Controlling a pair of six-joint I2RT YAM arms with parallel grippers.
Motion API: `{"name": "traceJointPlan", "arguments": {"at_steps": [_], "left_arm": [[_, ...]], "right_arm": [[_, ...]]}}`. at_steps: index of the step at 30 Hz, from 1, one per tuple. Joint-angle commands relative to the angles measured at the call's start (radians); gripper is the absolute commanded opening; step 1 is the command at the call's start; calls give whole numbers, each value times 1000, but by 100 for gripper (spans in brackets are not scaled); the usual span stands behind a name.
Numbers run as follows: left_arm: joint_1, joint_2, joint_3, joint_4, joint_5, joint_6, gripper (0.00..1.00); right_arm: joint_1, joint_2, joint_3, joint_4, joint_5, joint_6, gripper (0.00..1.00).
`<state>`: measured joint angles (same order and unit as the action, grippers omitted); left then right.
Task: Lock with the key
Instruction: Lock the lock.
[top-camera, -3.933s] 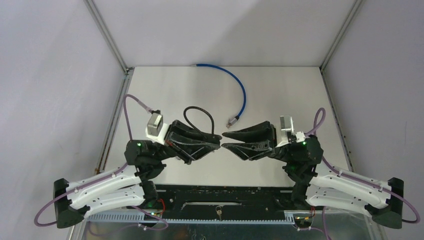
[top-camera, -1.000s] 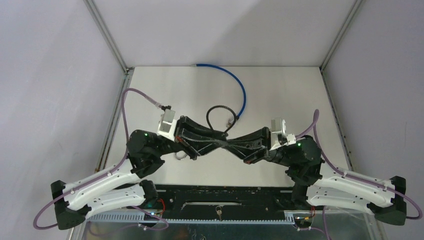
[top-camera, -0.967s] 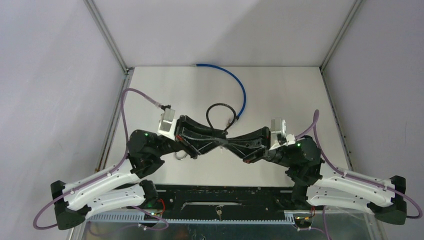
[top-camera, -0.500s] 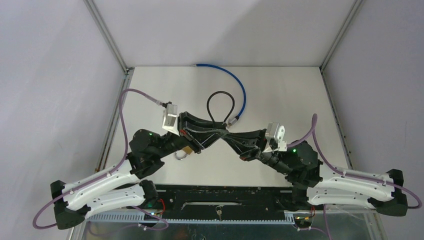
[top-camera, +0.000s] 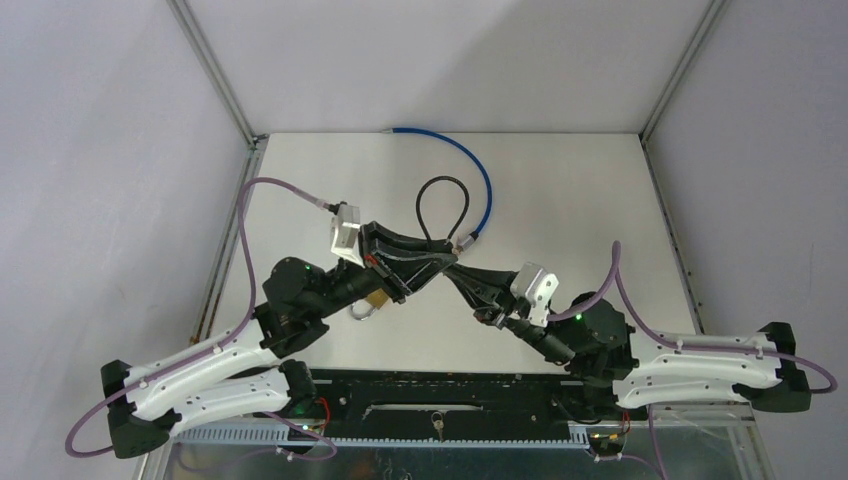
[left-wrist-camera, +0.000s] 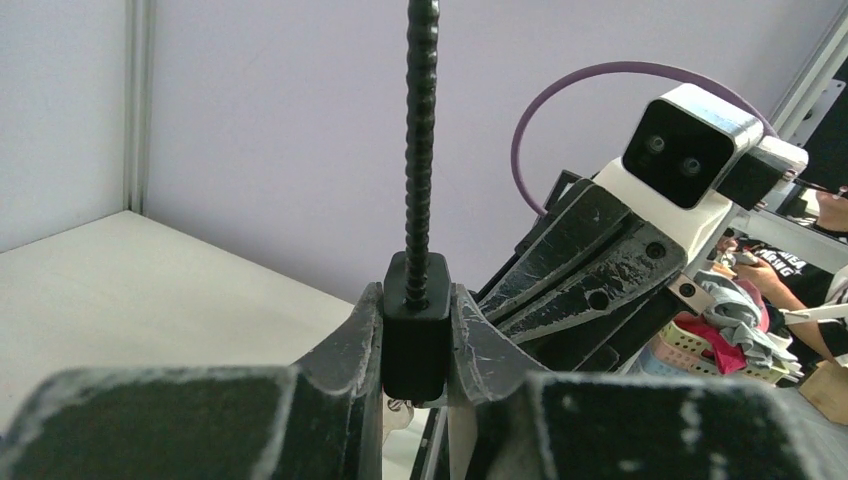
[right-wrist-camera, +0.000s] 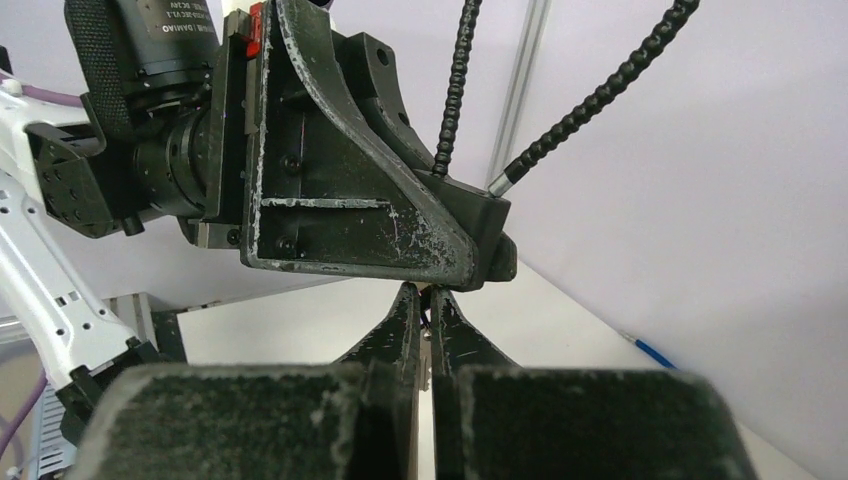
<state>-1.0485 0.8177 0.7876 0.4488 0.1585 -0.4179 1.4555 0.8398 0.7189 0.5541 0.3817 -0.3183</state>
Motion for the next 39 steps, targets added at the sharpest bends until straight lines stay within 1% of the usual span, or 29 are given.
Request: {"name": "traceJointPlan", "arguments": {"at_steps": [1,2,3,6,7,10,13,17,19,21,24,27,30,32,39], "left_arm": [[7,2,-13,-56,-85,13,0],[7,2,-14,-54,-82,13,0],[7,-2,-15,-50,-77,14,0],[7,-20,-40,3,-41,25,0],[7,-24,-46,16,-35,30,0],[7,-43,-68,45,-10,42,0],[8,-53,-85,66,33,62,0],[8,-54,-90,76,103,86,0],[8,-55,-90,79,130,91,0],[8,-55,-87,78,146,93,0],[8,-54,-78,61,162,103,0],[8,-48,-63,30,177,115,0],[8,-44,-52,9,182,120,0],[8,-44,-51,12,183,119,0],[8,-34,-41,15,207,118,0]], "right_arm": [[20,-18,67,133,44,-84,0],[20,-25,67,122,44,-83,0],[18,-33,67,105,36,-81,3],[15,-80,67,12,-38,-72,22],[12,-102,67,-29,-69,-64,27],[-14,-169,65,-138,-151,-25,35],[-43,-227,56,-191,-188,15,41],[-93,-275,56,-187,-173,80,42],[-136,-281,56,-173,-141,164,43],[-192,-281,56,-174,-148,290,43],[-272,-266,56,-181,-263,451,44],[-320,-234,63,-168,-412,548,45],[-327,-212,63,-134,-506,580,45],[-328,-202,67,-131,-536,582,45],[-338,-186,76,-140,-511,592,45]]}}
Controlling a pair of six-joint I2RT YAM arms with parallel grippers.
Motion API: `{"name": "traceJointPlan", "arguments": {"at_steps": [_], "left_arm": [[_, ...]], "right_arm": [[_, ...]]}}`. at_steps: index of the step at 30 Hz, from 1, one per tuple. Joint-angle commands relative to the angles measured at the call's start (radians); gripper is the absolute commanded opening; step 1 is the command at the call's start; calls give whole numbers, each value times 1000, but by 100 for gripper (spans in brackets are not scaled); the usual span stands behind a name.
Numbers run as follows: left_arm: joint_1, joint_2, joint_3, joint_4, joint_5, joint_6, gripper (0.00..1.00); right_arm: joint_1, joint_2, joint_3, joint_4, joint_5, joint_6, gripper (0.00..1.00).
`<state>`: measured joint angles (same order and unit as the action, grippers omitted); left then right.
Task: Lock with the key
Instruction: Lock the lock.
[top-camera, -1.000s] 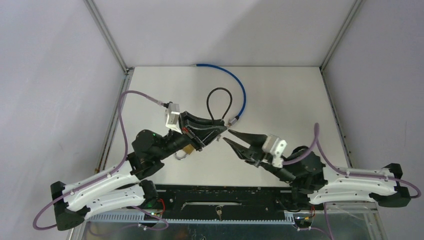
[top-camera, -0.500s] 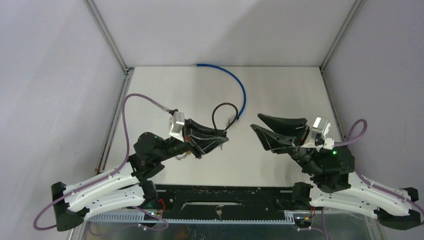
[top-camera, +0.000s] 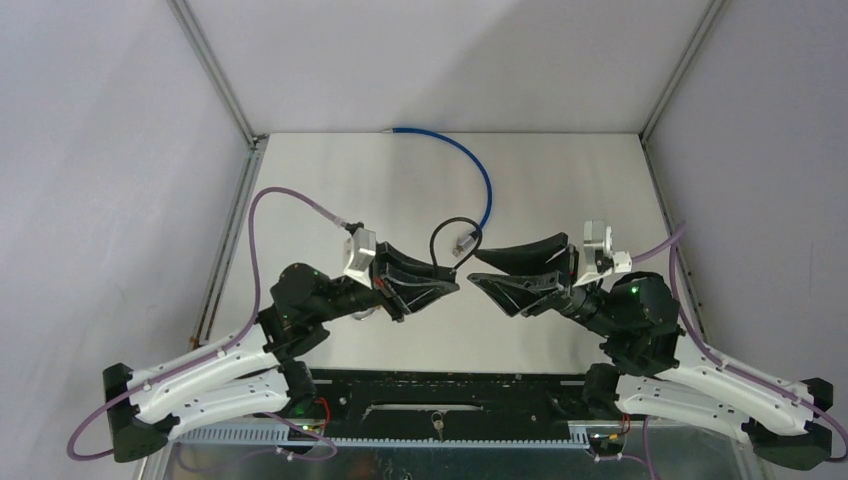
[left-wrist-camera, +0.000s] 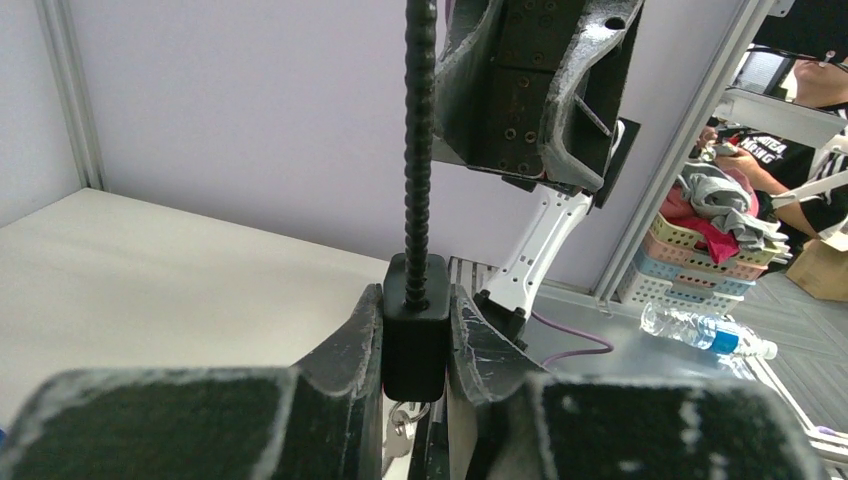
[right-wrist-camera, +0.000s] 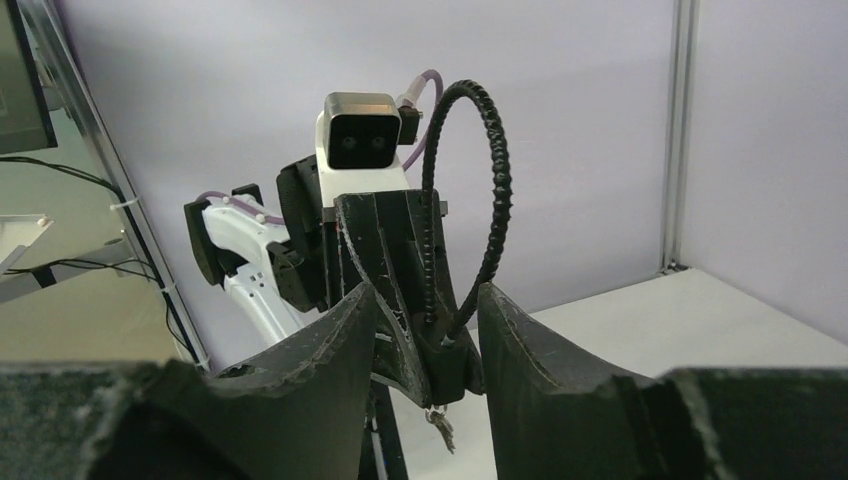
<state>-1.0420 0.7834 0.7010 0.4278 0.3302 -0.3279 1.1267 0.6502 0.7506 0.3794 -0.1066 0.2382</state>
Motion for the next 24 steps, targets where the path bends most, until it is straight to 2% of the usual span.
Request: {"name": "traceJointPlan", "arguments": {"at_steps": [1,7,12,24], "left_arm": [[2,6,47,37,41,27,0],[2,21,54,38,65,26,0],[2,24,58,40,72,24,0],[2,22,58,35,72,27,0]], "right_arm": [[-12,7,44,41,-22,40,44],[-17,27,44,71,-43,54,37],[-21,34,44,60,-31,56,36],[-27,24,44,-10,81,49,29]]}}
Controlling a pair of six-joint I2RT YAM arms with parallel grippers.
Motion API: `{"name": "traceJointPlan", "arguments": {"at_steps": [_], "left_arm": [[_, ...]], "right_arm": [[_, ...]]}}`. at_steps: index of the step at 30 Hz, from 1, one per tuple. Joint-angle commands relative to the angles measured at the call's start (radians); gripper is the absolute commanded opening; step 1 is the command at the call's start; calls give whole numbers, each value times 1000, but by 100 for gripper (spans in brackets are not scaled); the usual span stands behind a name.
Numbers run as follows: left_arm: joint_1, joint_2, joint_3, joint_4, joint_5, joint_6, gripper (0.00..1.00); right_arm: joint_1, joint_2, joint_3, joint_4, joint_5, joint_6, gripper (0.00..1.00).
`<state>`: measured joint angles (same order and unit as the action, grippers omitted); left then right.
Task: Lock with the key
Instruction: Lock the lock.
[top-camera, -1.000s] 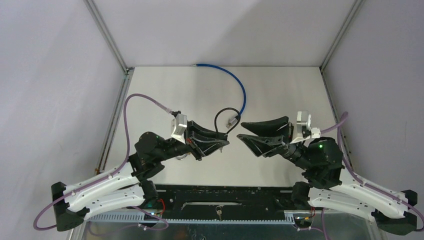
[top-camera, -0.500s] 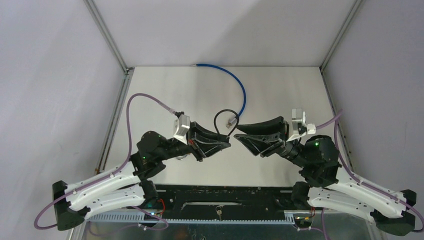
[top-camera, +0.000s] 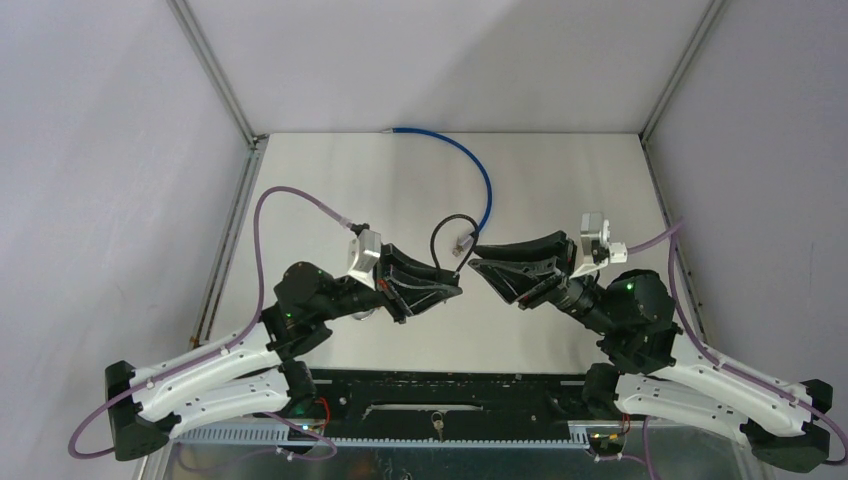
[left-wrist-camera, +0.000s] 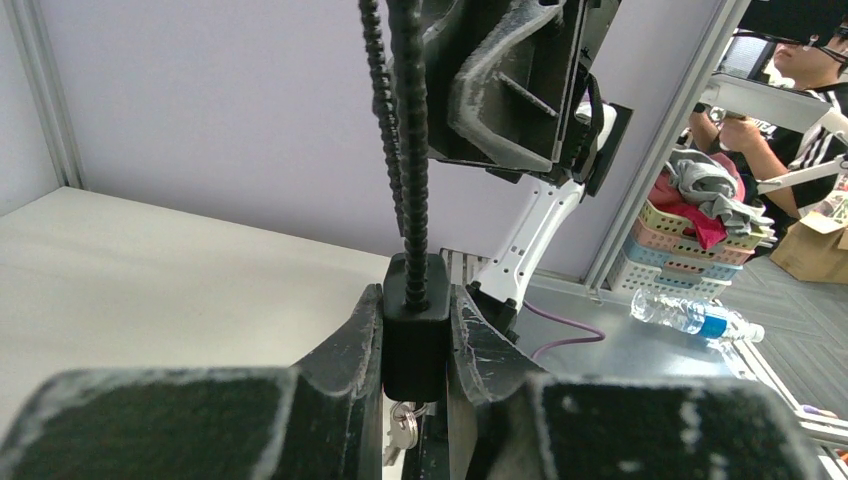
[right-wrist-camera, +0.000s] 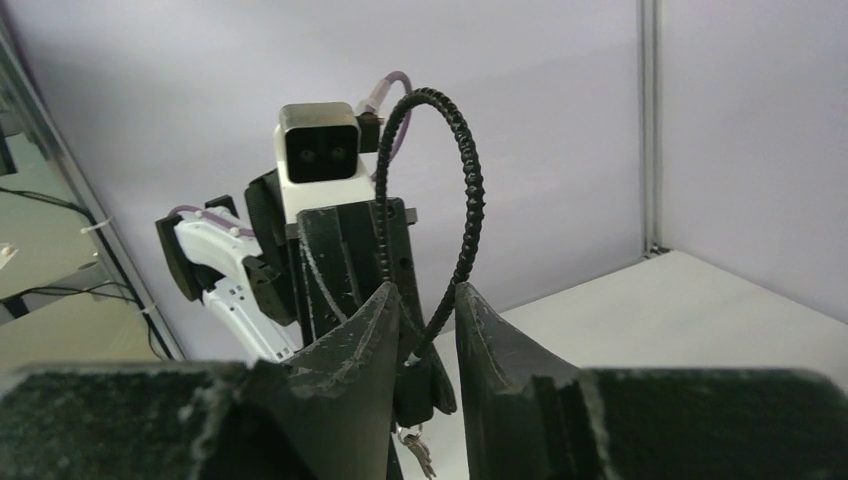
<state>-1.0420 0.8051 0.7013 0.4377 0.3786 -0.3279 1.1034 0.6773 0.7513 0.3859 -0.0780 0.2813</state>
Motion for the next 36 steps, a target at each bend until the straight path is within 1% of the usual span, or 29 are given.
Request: {"name": "traceJointPlan", "arguments": {"at_steps": [1,9,15,18,21,28,29,33,36], "left_arm": [[2,0,56,25,24,27,0],[2,-6,51,25,18,27,0],[2,-8,52,22,14,30,0],[3,-9,50,22,12,31,0],[2,-9,50,20,11,30,0],[2,-4,61,-16,-6,31,0],[2,0,67,-32,-8,34,0],[2,13,91,-80,-14,43,0],[2,14,92,-86,-23,44,0]], "right_arm": [[-4,-5,43,-20,59,6,29],[-9,-1,43,-25,67,16,28],[-12,1,43,-34,78,22,33],[-13,-1,43,-38,78,29,33],[-15,0,43,-28,65,29,27],[-15,8,43,-9,9,7,2],[-15,10,43,-11,7,-2,0],[-11,10,46,-35,0,-51,0],[1,18,86,-118,12,-126,0]]}}
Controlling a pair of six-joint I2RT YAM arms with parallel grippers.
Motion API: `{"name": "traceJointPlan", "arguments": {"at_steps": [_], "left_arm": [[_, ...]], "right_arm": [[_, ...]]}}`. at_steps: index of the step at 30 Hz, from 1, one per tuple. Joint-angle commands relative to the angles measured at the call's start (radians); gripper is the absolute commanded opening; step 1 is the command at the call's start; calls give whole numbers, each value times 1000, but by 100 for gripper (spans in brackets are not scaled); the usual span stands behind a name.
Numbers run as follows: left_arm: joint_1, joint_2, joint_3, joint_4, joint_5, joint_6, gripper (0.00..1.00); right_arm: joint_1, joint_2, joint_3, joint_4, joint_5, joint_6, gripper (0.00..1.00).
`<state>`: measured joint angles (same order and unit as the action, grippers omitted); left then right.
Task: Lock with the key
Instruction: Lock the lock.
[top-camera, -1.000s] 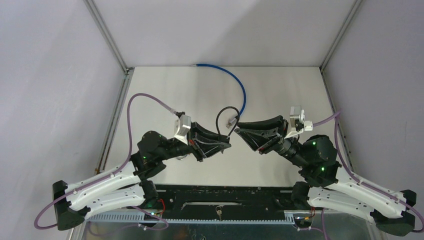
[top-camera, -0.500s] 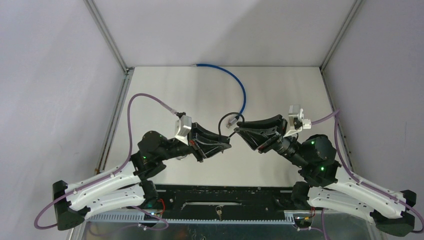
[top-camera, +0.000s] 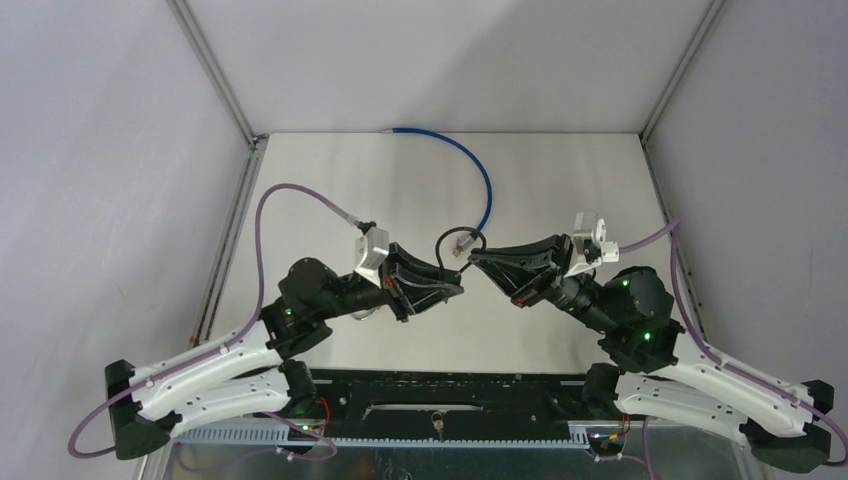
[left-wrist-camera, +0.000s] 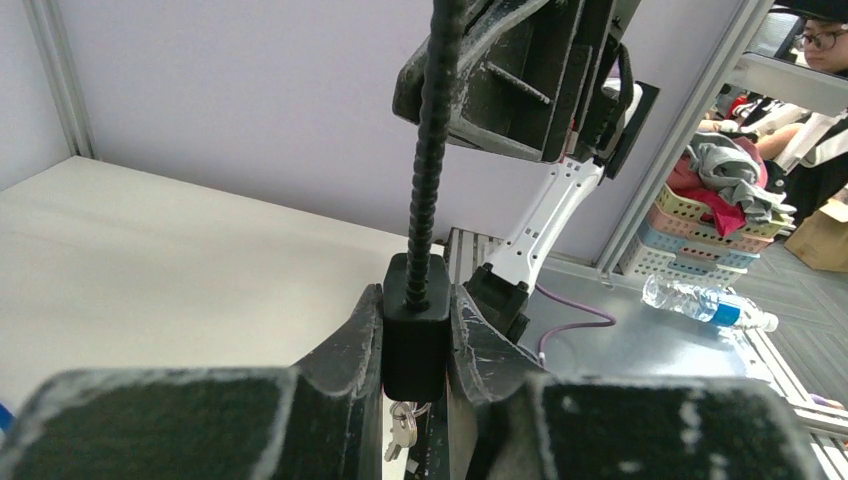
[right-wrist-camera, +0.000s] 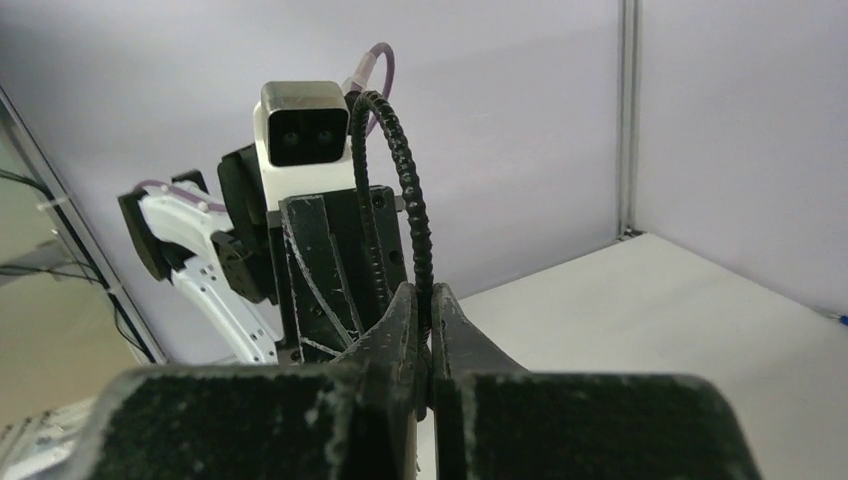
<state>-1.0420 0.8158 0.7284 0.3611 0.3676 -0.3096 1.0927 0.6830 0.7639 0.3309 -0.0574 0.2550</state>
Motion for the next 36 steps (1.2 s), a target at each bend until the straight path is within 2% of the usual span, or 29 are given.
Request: {"name": "traceJointPlan", "arguments": {"at_steps": [1,9,14,26,36], "left_arm": [[2,4,66,-10,-13,24,0],[2,20,82,-36,-33,25,0],[2,23,87,-35,-40,24,0],[2,9,74,10,-55,20,0],[2,-6,54,34,-56,14,0]], "right_arm": [[17,16,85,-93,3,-126,0],[119,65,152,-229,57,-297,0],[140,81,158,-271,105,-315,0],[119,92,90,-328,149,-189,0],[79,132,60,-383,118,-66,0]]}}
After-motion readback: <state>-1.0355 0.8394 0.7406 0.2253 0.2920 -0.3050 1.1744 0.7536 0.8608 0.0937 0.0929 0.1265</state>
